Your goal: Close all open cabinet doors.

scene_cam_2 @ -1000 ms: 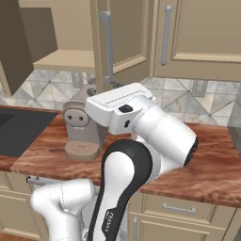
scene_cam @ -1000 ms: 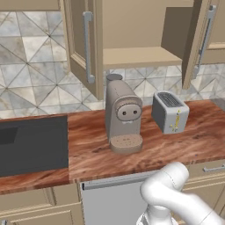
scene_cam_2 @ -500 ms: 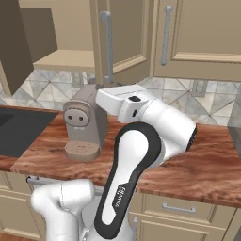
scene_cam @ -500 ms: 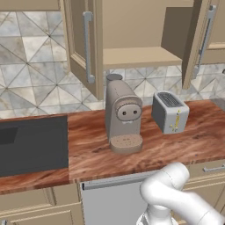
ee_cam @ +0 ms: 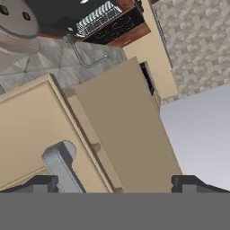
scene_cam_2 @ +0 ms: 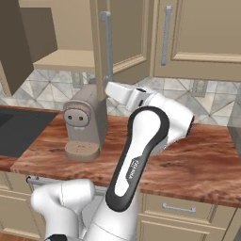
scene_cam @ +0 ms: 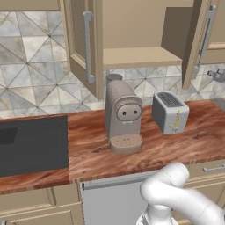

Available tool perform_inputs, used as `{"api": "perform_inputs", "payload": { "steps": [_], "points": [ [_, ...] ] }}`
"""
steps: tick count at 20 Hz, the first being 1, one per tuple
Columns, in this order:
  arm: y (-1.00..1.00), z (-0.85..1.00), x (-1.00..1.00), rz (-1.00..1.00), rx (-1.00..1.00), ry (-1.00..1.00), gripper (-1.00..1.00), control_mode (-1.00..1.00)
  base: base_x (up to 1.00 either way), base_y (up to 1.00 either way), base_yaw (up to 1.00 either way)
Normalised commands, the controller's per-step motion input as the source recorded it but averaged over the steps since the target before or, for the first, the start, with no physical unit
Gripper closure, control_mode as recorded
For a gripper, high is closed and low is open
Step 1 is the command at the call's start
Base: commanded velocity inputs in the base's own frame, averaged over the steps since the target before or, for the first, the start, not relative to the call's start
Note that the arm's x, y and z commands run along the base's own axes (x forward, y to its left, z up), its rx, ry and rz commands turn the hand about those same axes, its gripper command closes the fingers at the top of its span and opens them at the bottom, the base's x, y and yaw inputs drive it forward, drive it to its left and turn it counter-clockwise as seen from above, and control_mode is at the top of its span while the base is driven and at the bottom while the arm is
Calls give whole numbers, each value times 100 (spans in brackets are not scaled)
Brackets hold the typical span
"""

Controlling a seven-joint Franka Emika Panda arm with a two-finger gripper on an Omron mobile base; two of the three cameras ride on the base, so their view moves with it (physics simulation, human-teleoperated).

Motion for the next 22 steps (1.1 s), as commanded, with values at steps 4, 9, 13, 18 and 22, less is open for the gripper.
{"api": "perform_inputs", "payload": {
  "steps": [4, 9, 13, 18, 22],
  "points": [
    [-5, -14, 65, 11, 0, 0, -100, -100, 0, 0, 0],
    [-22, -5, 51, 11, 0, -1, -100, -100, 0, 0, 0],
    [-39, -9, 38, 5, 0, 0, -100, -100, 0, 0, 0],
    [-24, -17, 37, 0, 0, 1, -100, -100, 0, 0, 0],
    [-1, -18, 49, -9, 0, 4, -100, -100, 0, 0, 0]
  ]
}}
